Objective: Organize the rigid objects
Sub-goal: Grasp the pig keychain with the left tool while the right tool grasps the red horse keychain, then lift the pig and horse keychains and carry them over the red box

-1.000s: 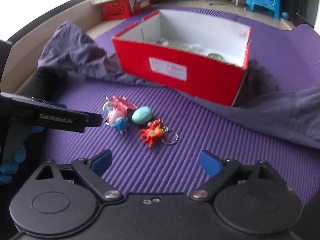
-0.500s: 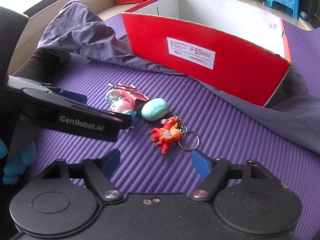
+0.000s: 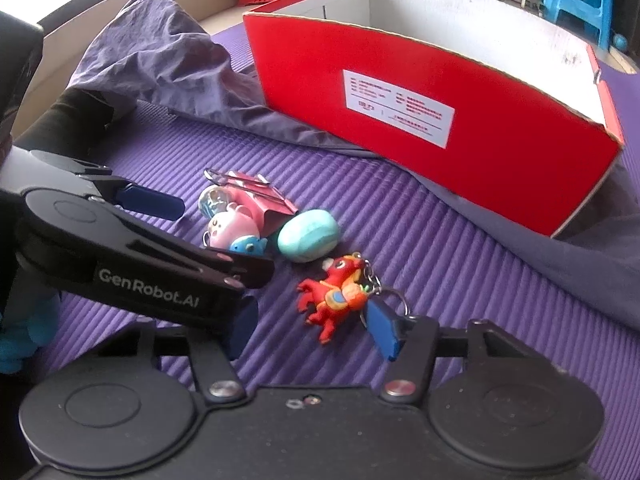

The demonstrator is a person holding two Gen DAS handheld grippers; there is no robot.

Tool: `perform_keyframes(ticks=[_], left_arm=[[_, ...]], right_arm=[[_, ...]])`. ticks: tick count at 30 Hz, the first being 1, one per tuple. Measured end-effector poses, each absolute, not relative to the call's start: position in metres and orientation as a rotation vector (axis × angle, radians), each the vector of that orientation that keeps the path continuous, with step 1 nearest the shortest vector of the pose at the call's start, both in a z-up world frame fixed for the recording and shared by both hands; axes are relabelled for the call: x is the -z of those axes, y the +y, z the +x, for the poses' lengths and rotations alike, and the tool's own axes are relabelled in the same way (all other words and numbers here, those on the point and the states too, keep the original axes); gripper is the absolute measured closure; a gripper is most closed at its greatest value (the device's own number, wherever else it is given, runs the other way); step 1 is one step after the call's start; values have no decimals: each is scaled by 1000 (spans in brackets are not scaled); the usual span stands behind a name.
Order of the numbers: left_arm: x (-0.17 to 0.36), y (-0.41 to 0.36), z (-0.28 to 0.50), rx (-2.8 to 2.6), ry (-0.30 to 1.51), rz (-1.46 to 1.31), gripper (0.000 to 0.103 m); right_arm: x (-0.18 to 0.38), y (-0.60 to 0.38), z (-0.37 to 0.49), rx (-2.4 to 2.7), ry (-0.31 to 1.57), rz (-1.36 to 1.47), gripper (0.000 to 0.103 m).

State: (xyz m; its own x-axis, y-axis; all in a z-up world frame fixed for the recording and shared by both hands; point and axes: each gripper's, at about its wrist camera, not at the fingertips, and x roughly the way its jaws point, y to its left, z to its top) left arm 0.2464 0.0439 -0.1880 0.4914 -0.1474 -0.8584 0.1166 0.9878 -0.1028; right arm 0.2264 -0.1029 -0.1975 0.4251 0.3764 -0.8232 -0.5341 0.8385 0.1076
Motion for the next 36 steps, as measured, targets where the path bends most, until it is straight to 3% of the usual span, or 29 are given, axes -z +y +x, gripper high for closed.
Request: perform_keyframes(ticks=[8,12,36], left_arm=[[184,42,242,178,1009,-24,16],[183,41,241,212,1008,-36,30],[163,40,220,197,1015,-63,30]], right_arm=[[198,-107,228,-565,967,-168,54],[198,-111,226,-546,956,-166,65],[172,-141,202,-454,937,-50,67]])
